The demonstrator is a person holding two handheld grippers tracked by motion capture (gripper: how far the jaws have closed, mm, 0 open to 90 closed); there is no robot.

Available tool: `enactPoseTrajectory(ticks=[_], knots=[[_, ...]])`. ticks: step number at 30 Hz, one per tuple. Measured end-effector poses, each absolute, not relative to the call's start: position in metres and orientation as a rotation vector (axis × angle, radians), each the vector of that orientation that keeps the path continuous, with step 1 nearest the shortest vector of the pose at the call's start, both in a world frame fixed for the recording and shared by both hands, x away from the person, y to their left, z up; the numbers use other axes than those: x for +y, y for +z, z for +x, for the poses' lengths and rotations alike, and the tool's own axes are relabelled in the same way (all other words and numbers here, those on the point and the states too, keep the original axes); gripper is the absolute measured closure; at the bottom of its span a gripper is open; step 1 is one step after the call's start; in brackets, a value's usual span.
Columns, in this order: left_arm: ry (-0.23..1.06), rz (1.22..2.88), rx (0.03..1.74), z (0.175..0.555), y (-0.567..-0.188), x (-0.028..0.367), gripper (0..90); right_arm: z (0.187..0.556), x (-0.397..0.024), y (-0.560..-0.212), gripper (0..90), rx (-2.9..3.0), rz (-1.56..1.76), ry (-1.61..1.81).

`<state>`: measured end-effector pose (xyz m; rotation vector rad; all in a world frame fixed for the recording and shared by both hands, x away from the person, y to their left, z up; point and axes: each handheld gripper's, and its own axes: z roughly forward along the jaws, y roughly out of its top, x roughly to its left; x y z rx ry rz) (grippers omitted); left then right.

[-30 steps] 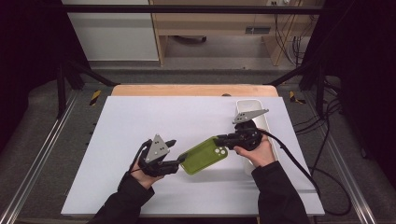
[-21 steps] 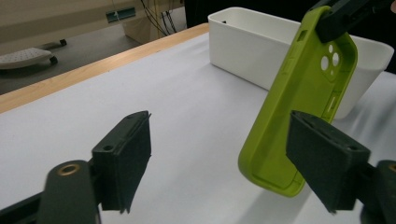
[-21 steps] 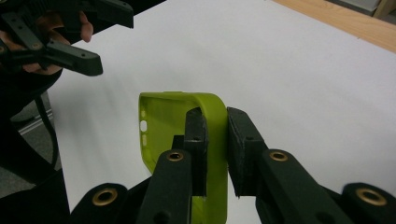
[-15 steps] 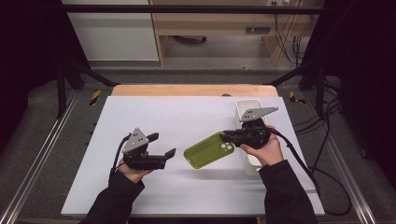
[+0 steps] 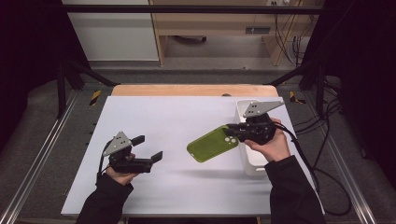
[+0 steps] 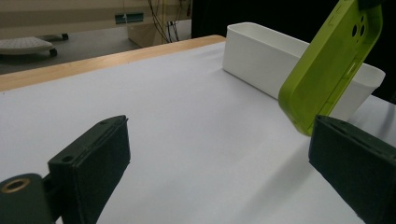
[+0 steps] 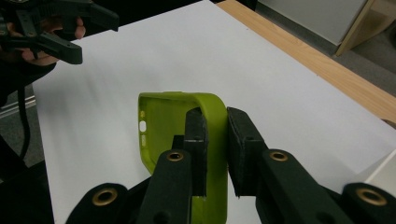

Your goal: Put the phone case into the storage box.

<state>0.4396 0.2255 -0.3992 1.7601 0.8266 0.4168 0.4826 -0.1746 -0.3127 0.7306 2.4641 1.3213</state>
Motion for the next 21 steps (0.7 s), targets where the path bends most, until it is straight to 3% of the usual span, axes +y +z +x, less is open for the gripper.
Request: enactPoseTrajectory(ticks=[21], knots=[[0.465, 1.758, 0.893, 0.434, -0.43, 0.267, 3.4, 0.478, -0.179, -0.285, 79.5, 2.444, 0.637, 1.184]])
